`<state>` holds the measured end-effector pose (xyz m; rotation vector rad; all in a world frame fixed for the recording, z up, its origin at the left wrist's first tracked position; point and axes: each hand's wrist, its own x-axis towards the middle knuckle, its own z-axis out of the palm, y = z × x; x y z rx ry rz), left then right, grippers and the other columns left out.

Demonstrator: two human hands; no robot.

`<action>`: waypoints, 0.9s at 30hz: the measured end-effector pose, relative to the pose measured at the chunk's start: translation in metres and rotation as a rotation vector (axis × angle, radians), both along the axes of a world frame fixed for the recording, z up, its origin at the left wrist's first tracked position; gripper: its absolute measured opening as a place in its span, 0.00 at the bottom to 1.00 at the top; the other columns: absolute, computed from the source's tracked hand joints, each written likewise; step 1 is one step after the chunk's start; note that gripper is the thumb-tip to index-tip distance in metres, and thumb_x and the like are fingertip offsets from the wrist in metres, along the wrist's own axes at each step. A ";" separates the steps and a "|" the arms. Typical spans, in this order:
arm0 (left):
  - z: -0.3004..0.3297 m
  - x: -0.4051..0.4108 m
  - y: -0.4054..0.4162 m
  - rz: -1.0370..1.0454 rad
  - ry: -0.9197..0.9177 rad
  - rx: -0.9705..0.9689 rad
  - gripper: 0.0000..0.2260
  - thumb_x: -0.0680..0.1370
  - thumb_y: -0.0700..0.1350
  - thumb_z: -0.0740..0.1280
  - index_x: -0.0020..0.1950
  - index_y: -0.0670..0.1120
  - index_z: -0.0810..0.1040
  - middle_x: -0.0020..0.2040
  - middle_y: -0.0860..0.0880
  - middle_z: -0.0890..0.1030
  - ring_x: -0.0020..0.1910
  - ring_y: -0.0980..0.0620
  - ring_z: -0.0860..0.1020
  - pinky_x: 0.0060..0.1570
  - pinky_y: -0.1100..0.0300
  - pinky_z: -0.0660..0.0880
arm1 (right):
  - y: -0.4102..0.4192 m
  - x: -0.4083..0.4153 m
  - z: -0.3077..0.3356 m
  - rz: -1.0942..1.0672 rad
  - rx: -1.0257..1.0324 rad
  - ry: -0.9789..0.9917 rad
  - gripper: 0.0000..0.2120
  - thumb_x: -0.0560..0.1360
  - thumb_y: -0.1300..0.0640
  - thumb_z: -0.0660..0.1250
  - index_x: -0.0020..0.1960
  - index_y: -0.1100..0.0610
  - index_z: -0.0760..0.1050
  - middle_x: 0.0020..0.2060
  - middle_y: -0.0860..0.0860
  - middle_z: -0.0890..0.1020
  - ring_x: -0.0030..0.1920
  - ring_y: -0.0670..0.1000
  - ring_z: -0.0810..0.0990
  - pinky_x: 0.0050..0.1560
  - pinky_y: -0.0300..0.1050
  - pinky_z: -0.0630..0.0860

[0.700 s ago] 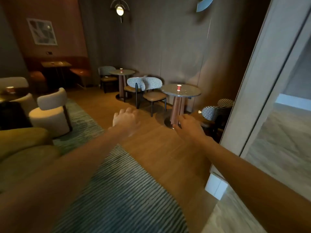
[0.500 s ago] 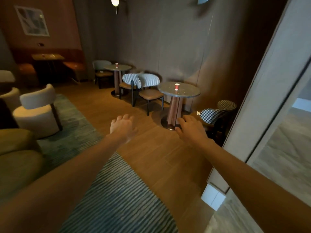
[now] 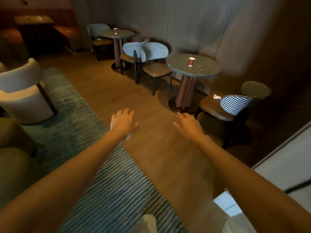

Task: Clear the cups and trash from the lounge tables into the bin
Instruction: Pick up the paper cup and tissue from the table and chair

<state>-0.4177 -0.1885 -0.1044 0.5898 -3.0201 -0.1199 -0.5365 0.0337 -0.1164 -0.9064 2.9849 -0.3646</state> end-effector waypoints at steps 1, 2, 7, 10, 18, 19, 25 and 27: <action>0.002 -0.021 -0.010 0.001 0.010 0.011 0.24 0.79 0.55 0.57 0.73 0.47 0.63 0.72 0.46 0.66 0.70 0.42 0.64 0.66 0.47 0.64 | -0.013 -0.019 0.004 -0.004 -0.028 0.000 0.21 0.80 0.48 0.59 0.68 0.57 0.68 0.66 0.57 0.71 0.67 0.58 0.68 0.63 0.57 0.70; 0.003 -0.043 -0.019 -0.008 0.019 0.016 0.24 0.80 0.55 0.57 0.73 0.47 0.63 0.72 0.46 0.66 0.70 0.42 0.64 0.66 0.47 0.64 | -0.024 -0.038 0.006 -0.010 -0.056 0.006 0.20 0.80 0.48 0.59 0.68 0.57 0.68 0.66 0.56 0.71 0.67 0.58 0.68 0.63 0.57 0.70; -0.020 -0.142 -0.039 -0.110 -0.019 0.052 0.22 0.80 0.54 0.58 0.72 0.46 0.65 0.71 0.46 0.67 0.69 0.43 0.65 0.65 0.47 0.65 | -0.053 -0.119 -0.023 -0.078 -0.037 -0.034 0.19 0.80 0.50 0.59 0.67 0.59 0.69 0.65 0.57 0.71 0.67 0.58 0.68 0.63 0.56 0.70; -0.050 -0.193 -0.054 -0.129 -0.076 0.104 0.23 0.80 0.54 0.58 0.73 0.47 0.64 0.71 0.46 0.67 0.69 0.43 0.65 0.65 0.48 0.65 | -0.058 -0.161 -0.056 -0.123 0.003 -0.149 0.20 0.81 0.50 0.57 0.69 0.59 0.68 0.66 0.57 0.71 0.67 0.58 0.67 0.64 0.55 0.68; -0.090 -0.383 -0.105 -0.149 -0.098 0.088 0.23 0.79 0.54 0.58 0.71 0.46 0.66 0.70 0.45 0.68 0.68 0.43 0.67 0.64 0.50 0.66 | -0.087 -0.338 -0.097 -0.190 -0.038 -0.134 0.21 0.81 0.51 0.56 0.70 0.59 0.67 0.69 0.57 0.69 0.70 0.57 0.64 0.67 0.54 0.66; -0.091 -0.410 -0.110 -0.141 -0.100 0.085 0.23 0.79 0.54 0.58 0.72 0.46 0.66 0.70 0.45 0.68 0.68 0.43 0.66 0.64 0.50 0.66 | -0.093 -0.365 -0.097 -0.196 -0.049 -0.126 0.21 0.81 0.51 0.56 0.70 0.59 0.67 0.69 0.57 0.69 0.70 0.56 0.64 0.67 0.54 0.66; -0.102 -0.547 -0.136 -0.135 -0.164 0.087 0.23 0.79 0.54 0.59 0.71 0.47 0.66 0.70 0.45 0.69 0.68 0.43 0.67 0.64 0.50 0.66 | -0.127 -0.503 -0.106 -0.186 -0.029 -0.204 0.21 0.81 0.51 0.56 0.71 0.58 0.66 0.70 0.57 0.68 0.72 0.57 0.62 0.68 0.57 0.64; -0.113 -0.582 -0.144 -0.140 -0.187 0.095 0.23 0.78 0.54 0.59 0.71 0.47 0.66 0.70 0.45 0.69 0.68 0.43 0.67 0.64 0.50 0.66 | -0.136 -0.535 -0.115 -0.188 -0.013 -0.239 0.21 0.81 0.51 0.57 0.71 0.58 0.66 0.70 0.57 0.67 0.72 0.57 0.62 0.69 0.58 0.63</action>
